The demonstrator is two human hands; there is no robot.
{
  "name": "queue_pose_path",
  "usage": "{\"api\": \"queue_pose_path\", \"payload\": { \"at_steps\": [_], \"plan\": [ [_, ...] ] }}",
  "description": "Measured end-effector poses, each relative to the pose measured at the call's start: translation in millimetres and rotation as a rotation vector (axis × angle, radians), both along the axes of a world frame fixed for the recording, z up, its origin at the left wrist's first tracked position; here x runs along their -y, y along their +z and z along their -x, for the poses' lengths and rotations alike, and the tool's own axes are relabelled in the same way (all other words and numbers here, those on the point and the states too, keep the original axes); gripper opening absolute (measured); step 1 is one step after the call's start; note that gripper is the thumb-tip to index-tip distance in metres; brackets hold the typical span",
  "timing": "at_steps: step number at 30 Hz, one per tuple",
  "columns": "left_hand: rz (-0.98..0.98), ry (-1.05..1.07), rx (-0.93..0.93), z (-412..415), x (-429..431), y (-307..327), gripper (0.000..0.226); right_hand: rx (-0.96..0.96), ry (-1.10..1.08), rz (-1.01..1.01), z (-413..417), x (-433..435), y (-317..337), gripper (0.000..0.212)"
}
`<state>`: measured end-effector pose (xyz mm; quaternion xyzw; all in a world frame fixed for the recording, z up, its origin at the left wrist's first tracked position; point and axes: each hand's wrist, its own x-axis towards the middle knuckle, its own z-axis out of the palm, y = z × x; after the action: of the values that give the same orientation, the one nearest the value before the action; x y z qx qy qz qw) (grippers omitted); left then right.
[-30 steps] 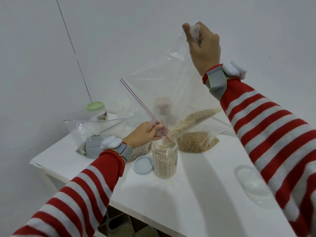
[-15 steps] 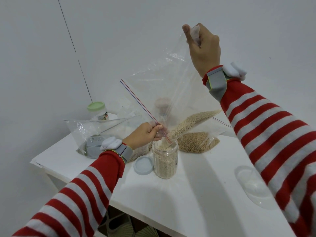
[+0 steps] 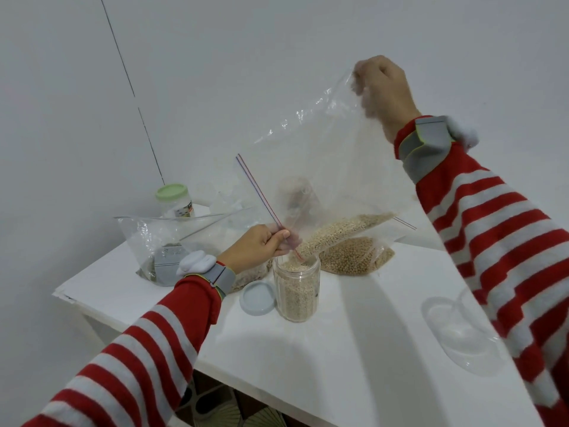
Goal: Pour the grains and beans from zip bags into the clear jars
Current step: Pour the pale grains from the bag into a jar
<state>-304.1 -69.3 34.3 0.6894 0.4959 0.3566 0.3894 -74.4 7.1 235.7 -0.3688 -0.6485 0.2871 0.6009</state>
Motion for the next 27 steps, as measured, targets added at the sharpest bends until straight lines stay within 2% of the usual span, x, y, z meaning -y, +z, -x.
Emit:
{"api": "queue_pose_path", "payload": {
  "at_steps": [7,13,20,21,24,26,27],
  "plan": [
    [0.010,-0.013,-0.026,1.1,-1.5,2.2,0.028,0.029,0.015,-0.031,-43.1,-3.9,5.1,0.027],
    [0.049,-0.029,0.003,0.5,-2.5,4.2,0.027,0.053,-0.001,-0.004,-47.6,-2.0,7.6,0.021],
    [0.046,-0.015,-0.010,4.2,-1.0,3.5,0.028,0.151,-0.002,-0.012,-43.5,3.1,14.8,0.023],
    [0.036,-0.011,-0.008,4.5,-0.2,4.8,0.030,0.149,0.003,-0.007,-43.0,4.5,16.1,0.024],
    [0.072,0.037,0.085,-1.1,1.1,14.8,0.059,0.158,0.013,0.007,-41.3,8.2,18.3,0.027],
    [0.104,0.028,0.126,-5.3,0.7,20.4,0.062,0.176,0.019,0.018,-39.6,8.8,16.9,0.028],
    [0.105,0.016,0.127,-6.3,0.8,21.4,0.056,0.182,0.022,0.020,-38.9,9.5,15.7,0.028]
  ]
}}
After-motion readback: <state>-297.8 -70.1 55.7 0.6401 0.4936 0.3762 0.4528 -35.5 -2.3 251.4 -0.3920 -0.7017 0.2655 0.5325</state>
